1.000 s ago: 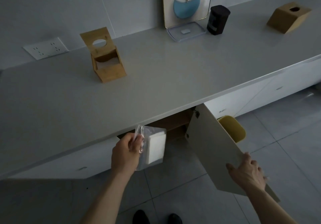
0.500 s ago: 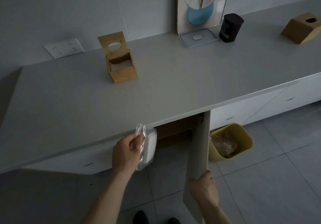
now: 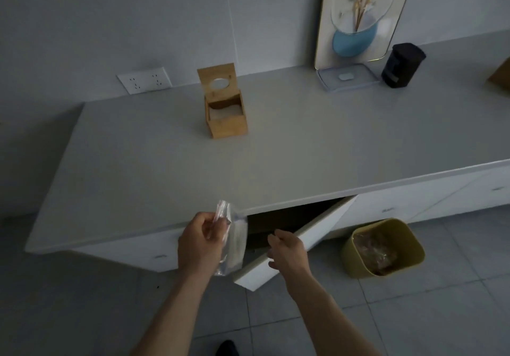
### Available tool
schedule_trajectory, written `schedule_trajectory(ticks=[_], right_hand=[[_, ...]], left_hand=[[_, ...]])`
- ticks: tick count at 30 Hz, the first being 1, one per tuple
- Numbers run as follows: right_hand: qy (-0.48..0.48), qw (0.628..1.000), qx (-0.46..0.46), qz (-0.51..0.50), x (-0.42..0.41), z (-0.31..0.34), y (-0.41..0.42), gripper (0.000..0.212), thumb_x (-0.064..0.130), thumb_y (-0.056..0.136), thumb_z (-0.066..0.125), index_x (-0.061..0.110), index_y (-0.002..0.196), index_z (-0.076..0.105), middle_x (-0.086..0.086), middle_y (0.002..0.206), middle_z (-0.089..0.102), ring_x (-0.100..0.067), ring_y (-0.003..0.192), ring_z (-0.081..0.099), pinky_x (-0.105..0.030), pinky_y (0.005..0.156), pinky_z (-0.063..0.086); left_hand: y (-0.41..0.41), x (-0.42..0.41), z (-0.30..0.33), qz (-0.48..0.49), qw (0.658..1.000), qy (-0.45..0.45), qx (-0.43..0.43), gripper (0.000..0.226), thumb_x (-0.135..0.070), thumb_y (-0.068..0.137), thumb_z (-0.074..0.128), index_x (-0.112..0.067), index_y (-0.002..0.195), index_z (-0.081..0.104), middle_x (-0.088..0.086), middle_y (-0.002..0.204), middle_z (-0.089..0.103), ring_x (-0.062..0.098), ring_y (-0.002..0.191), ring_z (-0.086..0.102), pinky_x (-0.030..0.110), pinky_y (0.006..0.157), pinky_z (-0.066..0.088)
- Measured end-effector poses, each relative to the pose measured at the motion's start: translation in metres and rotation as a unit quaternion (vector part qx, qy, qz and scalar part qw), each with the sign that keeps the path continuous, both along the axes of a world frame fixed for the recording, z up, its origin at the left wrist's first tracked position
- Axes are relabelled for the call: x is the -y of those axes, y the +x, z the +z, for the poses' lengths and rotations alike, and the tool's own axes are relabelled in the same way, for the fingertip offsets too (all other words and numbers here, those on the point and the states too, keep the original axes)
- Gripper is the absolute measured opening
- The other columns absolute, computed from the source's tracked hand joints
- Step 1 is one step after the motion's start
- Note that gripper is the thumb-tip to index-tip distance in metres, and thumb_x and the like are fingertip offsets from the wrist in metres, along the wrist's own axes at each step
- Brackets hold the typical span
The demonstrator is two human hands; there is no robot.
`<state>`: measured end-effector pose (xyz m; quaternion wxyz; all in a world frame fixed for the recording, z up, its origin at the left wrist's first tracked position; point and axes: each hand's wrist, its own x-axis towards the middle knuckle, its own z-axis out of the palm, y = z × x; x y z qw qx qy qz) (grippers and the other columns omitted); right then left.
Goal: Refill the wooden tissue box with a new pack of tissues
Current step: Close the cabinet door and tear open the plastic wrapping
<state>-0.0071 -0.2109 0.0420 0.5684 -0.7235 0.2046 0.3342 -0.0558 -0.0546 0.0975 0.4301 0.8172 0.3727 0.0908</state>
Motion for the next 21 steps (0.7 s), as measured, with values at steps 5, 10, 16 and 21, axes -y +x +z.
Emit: schedule_trajectory(ticks=[5,10,16,21], right_hand=[[0.007,0.997,0.072,0.03,-0.011,0.038,0.018,0.011,0.028,0.095,0.059,0.028,0.1,0.069,-0.002,0.096,0.073,-0.025,0.091,0.072,-0.053,0.089,0.06],[0.03,0.992,0.111,0.053,-0.025,0.075,0.039,0.026,0.033,0.094,0.062,0.02,0.117,0.068,-0.001,0.099,0.074,-0.016,0.084,0.074,-0.042,0.083,0.064],[0.05,0.983,0.156,0.084,-0.06,0.117,0.065,0.015,0.028,0.09,0.068,0.013,0.091,0.069,-0.008,0.079,0.074,-0.018,0.063,0.07,-0.04,0.068,0.063],[0.055,0.974,0.199,0.096,-0.097,0.137,0.091,0.01,0.025,0.09,0.072,0.015,0.089,0.071,-0.006,0.084,0.075,-0.02,0.075,0.073,-0.032,0.062,0.063]], left_hand=[[0.011,0.002,0.018,0.02,0.997,-0.061,0.031,0.022,-0.04,0.085,0.064,-0.022,0.077,0.073,-0.003,0.069,0.073,0.022,0.067,0.068,0.043,0.065,0.056],[0.026,-0.001,0.045,0.035,0.993,-0.1,0.06,0.021,-0.035,0.094,0.062,-0.025,0.082,0.076,-0.008,0.08,0.077,0.016,0.073,0.074,0.049,0.073,0.063],[0.053,-0.016,0.079,0.072,0.979,-0.163,0.099,0.018,-0.033,0.09,0.07,-0.027,0.073,0.073,-0.001,0.076,0.074,0.024,0.071,0.071,0.044,0.071,0.061],[0.084,-0.043,0.097,0.054,0.96,-0.257,0.1,0.01,-0.022,0.09,0.071,-0.018,0.09,0.08,0.003,0.084,0.079,0.022,0.073,0.076,0.035,0.068,0.065]])
